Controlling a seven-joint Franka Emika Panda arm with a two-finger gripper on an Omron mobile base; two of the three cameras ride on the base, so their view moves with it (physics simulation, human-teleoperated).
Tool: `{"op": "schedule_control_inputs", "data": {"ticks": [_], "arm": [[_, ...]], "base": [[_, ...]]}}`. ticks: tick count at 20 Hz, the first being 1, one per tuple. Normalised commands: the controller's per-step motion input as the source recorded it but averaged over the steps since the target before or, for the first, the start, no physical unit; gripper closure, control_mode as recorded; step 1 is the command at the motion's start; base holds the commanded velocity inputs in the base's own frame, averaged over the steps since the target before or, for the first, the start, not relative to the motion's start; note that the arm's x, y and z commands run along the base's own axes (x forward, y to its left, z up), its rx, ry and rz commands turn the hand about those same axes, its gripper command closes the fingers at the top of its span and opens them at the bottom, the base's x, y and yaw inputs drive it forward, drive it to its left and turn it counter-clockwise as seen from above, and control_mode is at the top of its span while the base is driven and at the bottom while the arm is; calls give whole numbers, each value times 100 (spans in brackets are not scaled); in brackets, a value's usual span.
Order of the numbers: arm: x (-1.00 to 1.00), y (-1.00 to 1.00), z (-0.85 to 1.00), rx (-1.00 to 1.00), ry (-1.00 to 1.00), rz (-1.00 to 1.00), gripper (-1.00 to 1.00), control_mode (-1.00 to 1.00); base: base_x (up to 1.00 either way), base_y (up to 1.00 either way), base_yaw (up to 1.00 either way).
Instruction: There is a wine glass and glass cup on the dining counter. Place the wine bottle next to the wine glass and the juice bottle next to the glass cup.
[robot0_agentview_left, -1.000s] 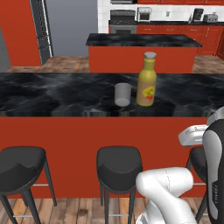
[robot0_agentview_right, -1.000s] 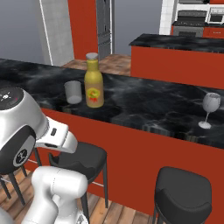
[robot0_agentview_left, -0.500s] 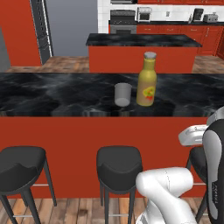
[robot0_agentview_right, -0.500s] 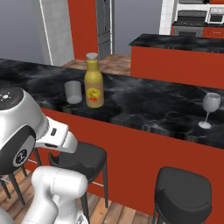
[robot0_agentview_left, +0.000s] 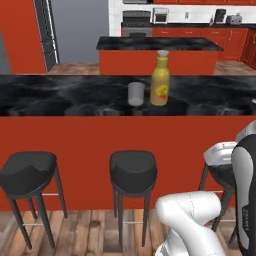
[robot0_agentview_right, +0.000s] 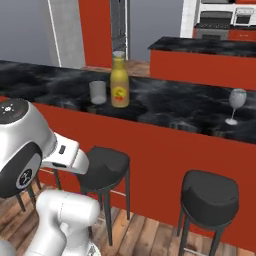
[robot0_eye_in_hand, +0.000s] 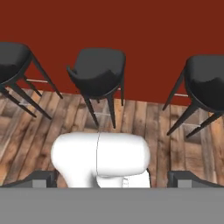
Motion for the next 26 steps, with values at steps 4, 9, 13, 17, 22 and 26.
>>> {"op": "schedule_control_inputs", "data": {"ticks": [4, 9, 13, 17, 22, 26], "arm": [[0, 0, 0, 0, 0, 0, -100, 100], [0, 0, 0, 0, 0, 0, -100, 100], [0, 0, 0, 0, 0, 0, -100, 100], [0, 0, 0, 0, 0, 0, -100, 100], [0, 0, 0, 0, 0, 0, -100, 100], [0, 0, 0, 0, 0, 0, -100, 100]], "base": [[-73, -4, -13], [-1, 4, -88], [0, 5, -97], [0, 5, -97], [0, 4, -98], [0, 3, -100]]}}
